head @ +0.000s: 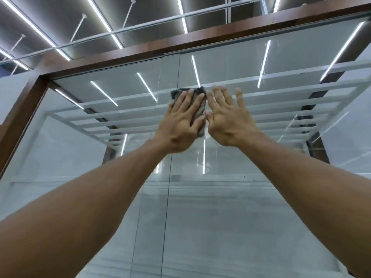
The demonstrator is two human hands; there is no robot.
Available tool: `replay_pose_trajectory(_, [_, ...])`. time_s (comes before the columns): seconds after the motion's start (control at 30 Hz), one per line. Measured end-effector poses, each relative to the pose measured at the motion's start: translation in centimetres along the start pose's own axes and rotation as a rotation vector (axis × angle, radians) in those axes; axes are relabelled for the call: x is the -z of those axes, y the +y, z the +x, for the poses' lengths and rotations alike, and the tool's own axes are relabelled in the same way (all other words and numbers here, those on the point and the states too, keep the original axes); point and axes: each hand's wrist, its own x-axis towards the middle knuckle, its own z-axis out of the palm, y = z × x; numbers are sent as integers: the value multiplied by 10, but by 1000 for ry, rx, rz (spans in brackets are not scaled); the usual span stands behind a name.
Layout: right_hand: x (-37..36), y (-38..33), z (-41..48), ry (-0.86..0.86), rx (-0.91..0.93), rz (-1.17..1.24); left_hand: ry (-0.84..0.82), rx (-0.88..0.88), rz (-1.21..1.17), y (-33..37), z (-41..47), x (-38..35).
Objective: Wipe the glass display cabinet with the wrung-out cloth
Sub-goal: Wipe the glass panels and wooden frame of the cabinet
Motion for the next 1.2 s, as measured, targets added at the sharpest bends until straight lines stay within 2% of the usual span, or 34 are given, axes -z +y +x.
replay_pose_trajectory(0.1, [0,3,-4,6,10,38,49,179,-16,-9,15,5])
replay_pose_trajectory(0.17, [2,9,-10,4,42,52,60,234,-11,5,5,-2])
replay_pose_trajectory(0.27, [7,26,-20,12,55,28,-2,82,-2,34,-12,-12])
replay_pose_trajectory(0.33, [11,46,-28,38,-26,24,-27,-3,16,42,2,-10])
replay_pose_trajectory(0.4, [17,67,-39,55,-128,24,-4,71,21,48,30,-8])
replay_pose_trajectory(0.5, [24,94,-52,29,-152,-30,6,248,-11,76,66,-11])
replay_pose_trajectory(0.6, [31,120,-61,27,-189,-36,4,111,-12,110,65,-21])
replay_pose_trajectory(0.67, [36,141,-68,30,-199,-26,-17,-42,2,113,48,-27])
replay_pose_trajectory(0.73, [41,163,-74,18,-203,-26,-40,-113,10,107,35,-27])
replay_pose_trajectory(0.8, [45,183,-78,28,-234,-21,-31,-34,9,109,46,-25])
replay_pose_trajectory(0.9, [47,194,-80,46,-254,-9,0,135,-8,157,86,-32])
replay_pose_trajectory(1.0, [46,194,-78,65,-241,-7,-12,-11,-13,216,93,-47])
replay_pose_trajectory(1.1, [49,200,-78,60,-208,-17,-15,-135,-1,214,79,-53])
replay_pose_trajectory(1.2, [54,218,-80,78,-230,-5,-10,-95,17,207,92,-48])
